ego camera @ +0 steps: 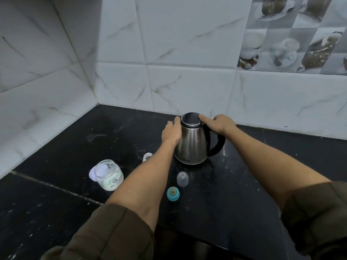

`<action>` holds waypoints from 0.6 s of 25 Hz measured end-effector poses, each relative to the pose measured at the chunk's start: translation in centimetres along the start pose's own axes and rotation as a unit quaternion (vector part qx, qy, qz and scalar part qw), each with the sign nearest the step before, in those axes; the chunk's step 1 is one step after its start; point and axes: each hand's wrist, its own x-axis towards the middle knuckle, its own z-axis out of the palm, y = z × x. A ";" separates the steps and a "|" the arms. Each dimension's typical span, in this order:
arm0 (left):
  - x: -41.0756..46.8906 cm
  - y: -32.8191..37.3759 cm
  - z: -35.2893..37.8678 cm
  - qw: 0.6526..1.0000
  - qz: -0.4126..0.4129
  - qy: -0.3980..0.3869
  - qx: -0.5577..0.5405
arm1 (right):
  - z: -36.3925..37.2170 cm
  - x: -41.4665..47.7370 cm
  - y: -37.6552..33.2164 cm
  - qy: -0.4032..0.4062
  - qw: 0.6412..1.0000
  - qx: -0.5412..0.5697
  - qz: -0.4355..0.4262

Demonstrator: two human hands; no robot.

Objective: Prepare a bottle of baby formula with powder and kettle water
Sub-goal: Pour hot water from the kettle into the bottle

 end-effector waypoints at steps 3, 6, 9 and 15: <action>0.0 0.4 -0.1 1.000 0.004 -0.003 0.008 | 0.5 -1.1 0.9 0.018 0.992 0.126 0.007; -0.1 0.4 -0.3 1.000 0.007 -0.012 0.014 | 1.9 -2.0 1.3 0.042 0.980 0.195 0.017; -0.3 0.4 -0.5 0.999 0.014 -0.012 0.028 | 2.9 -2.6 0.9 0.112 0.969 0.218 0.037; -0.9 -2.1 -3.9 0.990 0.021 0.050 0.127 | 3.0 -3.8 -1.1 0.168 0.957 0.229 0.057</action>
